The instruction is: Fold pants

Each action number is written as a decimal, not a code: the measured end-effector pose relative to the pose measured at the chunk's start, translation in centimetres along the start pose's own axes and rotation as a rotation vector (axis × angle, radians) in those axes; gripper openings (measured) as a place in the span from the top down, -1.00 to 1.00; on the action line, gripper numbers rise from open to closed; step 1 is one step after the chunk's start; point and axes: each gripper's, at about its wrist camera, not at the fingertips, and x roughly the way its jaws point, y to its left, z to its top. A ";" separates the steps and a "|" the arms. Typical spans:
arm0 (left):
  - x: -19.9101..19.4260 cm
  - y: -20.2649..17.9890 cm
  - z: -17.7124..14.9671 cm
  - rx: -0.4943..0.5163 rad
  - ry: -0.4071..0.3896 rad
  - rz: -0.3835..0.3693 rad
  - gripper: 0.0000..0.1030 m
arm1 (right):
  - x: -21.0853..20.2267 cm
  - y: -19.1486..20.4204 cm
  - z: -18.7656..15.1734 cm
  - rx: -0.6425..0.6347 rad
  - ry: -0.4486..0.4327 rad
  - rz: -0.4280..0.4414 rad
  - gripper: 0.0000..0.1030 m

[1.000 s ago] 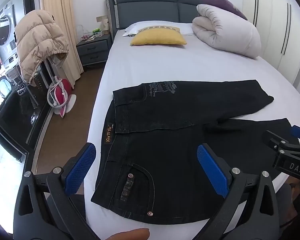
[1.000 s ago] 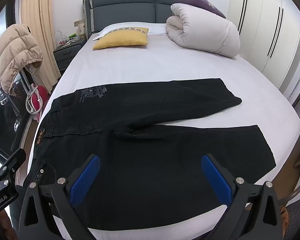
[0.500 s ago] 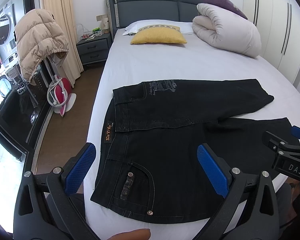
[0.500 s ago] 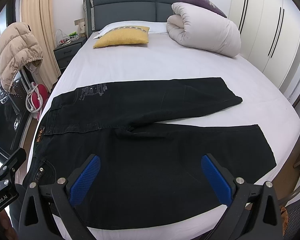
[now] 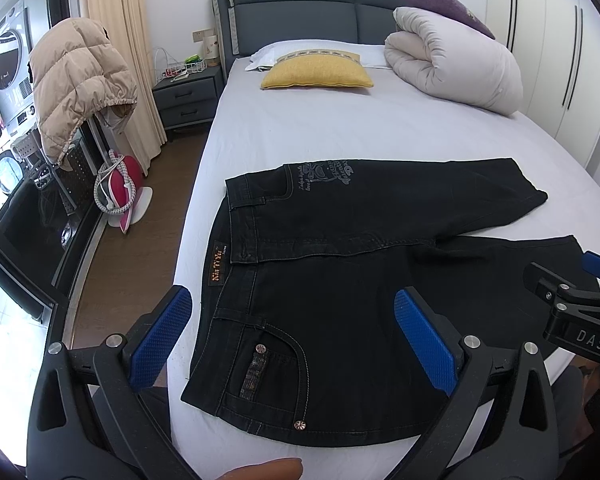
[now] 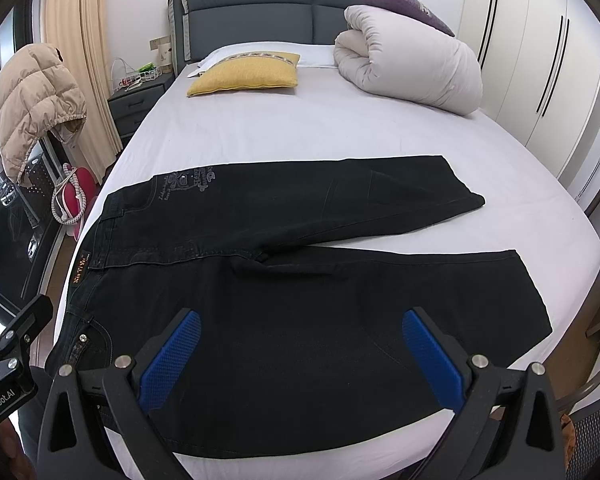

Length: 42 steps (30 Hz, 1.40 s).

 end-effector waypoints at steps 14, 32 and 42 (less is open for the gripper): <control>0.1 0.0 0.0 0.000 0.000 0.002 -1.00 | 0.0 0.1 0.1 -0.001 0.001 -0.001 -1.00; 0.2 0.1 -0.3 -0.001 0.001 0.003 -1.00 | 0.0 0.4 -0.1 -0.006 0.009 0.007 -1.00; 0.5 0.6 -0.8 -0.004 0.004 0.015 -1.00 | 0.3 0.4 -0.1 -0.007 0.020 0.010 -1.00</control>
